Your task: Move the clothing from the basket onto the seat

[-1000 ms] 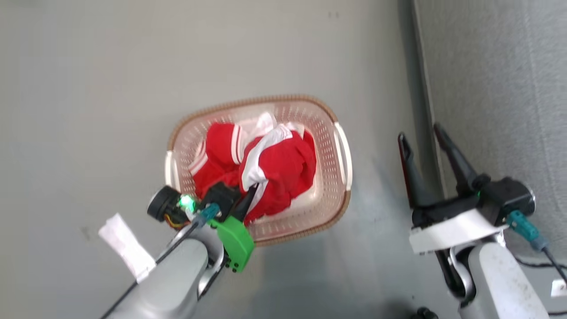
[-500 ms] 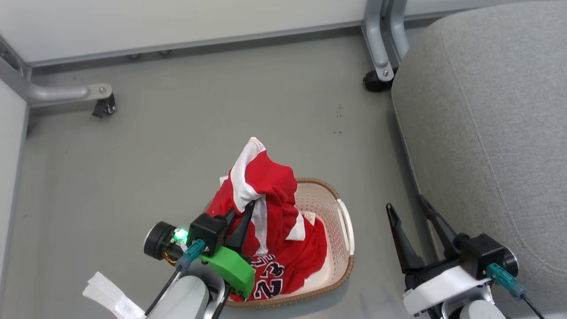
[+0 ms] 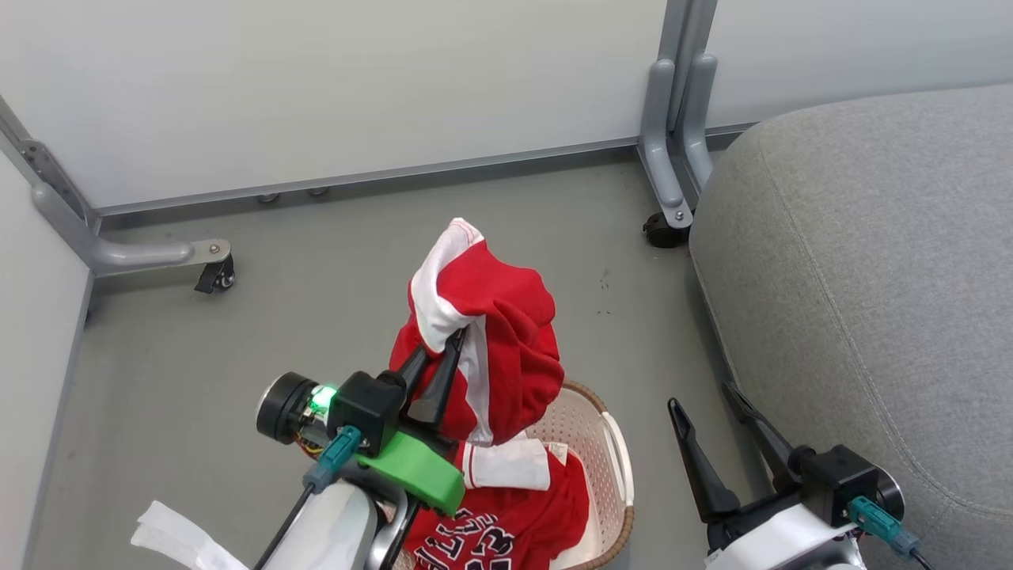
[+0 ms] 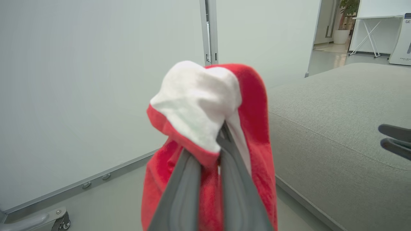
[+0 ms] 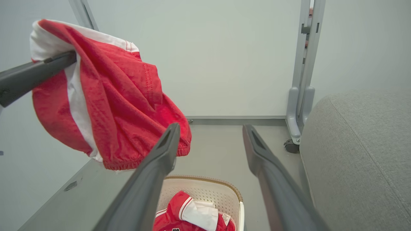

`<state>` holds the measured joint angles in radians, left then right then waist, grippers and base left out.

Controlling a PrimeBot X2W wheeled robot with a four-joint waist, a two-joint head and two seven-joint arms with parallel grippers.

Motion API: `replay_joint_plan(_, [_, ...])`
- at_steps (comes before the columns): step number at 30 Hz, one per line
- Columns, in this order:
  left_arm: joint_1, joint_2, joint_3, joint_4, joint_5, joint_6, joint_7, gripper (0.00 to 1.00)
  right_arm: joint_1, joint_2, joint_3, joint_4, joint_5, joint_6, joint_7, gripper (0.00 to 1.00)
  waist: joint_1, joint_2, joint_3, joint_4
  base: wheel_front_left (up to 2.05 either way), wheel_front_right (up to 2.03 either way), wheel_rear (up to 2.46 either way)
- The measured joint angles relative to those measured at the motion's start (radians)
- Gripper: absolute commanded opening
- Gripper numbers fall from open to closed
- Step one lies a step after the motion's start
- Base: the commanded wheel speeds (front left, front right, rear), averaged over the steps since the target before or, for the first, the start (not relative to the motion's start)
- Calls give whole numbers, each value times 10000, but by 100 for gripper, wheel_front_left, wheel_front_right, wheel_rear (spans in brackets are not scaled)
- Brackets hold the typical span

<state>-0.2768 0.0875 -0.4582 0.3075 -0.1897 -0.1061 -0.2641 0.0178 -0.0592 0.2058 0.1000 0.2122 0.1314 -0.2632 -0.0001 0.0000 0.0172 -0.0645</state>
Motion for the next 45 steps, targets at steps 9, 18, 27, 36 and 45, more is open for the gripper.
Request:
replay_joint_plan(9, [-11, -113, -161, -199, 265, -128, 0, 0, -1, -35, 148, -153, 79, 0, 0, 100, 0, 0, -42, 49, 0, 0, 0])
replay_joint_plan(18, [-108, -228, -871, -102, 353, -182, 0, 0, -355, -222, 1281, -282, 506, 0, -2, 100, 0, 0, -55, 202, 0, 0, 0])
replay_joint_plan(27, [-274, -320, -1939, -253, 261, -213, 0, 0, -760, -464, 2190, -56, 888, 0, -2, 100, 1, 0, -85, 357, 0, 0, 0])
replay_joint_plan(36, [-555, -347, -3210, -702, -226, -215, 0, 0, -889, -593, 2389, 485, 1062, 0, 0, 100, 1, 0, -97, 380, 0, 0, 0])
replay_joint_plan(45, [-733, -351, -3751, -834, -552, -215, 0, 0, -874, -667, 2600, 796, 1218, -2, 0, 77, 1, 0, -227, 310, 0, 0, 0])
